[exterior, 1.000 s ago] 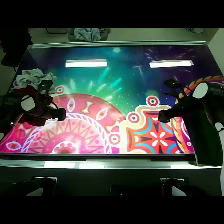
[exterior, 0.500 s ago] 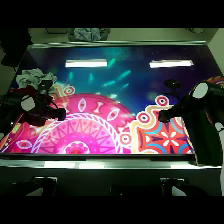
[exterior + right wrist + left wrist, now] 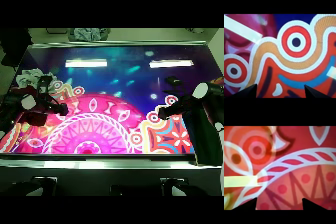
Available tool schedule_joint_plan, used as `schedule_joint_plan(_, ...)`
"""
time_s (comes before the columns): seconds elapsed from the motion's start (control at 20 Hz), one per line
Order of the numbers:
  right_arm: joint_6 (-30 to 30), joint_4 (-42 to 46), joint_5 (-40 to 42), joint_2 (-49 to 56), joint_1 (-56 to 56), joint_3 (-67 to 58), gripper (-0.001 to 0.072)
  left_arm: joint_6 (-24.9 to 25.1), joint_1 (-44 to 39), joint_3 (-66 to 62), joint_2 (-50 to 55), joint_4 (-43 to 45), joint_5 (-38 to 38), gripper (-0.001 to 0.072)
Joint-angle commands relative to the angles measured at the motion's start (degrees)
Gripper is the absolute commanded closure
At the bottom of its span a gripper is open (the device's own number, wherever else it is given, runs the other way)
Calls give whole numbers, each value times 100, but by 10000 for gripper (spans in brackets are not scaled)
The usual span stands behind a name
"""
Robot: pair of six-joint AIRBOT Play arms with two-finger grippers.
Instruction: Fold the shirts.
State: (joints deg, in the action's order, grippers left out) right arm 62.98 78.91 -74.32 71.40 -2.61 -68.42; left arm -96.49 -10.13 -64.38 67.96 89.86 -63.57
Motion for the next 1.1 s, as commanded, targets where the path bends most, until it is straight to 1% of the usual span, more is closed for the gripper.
schedule_joint_plan(0.0,-42,-2,240,4,2,2,38,42,553,-798,299,656,227,-13)
schedule_joint_plan(0.1,-42,-24,249,4,2,4,38,22,1547,-2065,931,697,-214,-13)
schedule_joint_plan(0.15,-42,-24,247,4,2,4,38,-81,2063,-2702,1309,693,-579,-13)
schedule_joint_plan(0.25,-42,-33,245,4,2,4,39,-127,3117,-3810,2142,476,-1591,-13)
schedule_joint_plan(0.3,-44,-35,245,4,2,4,39,-168,3541,-4083,2444,256,-1952,-13)
schedule_joint_plan(0.35,-44,-33,254,4,2,4,39,-177,3934,-4153,2656,-109,-2140,-13)
schedule_joint_plan(0.45,-42,-35,282,4,2,4,39,-170,4387,-4131,2933,-734,-2074,-13)
schedule_joint_plan(0.5,-48,-35,308,4,2,4,41,-120,4487,-4094,3042,-892,-1862,-13)
schedule_joint_plan(0.55,-87,-44,350,4,2,4,41,37,4505,-4087,3136,-922,-1679,-13)
schedule_joint_plan(0.75,-87,-46,492,4,2,4,41,271,4415,-4087,3620,-1198,-964,-13)
schedule_joint_plan(0.9,-83,-48,568,4,2,4,41,472,4336,-4087,4138,-1613,-835,-13)
schedule_joint_plan(1.05,-79,-201,533,4,2,4,41,789,4214,-4087,4509,-1639,-809,-13)
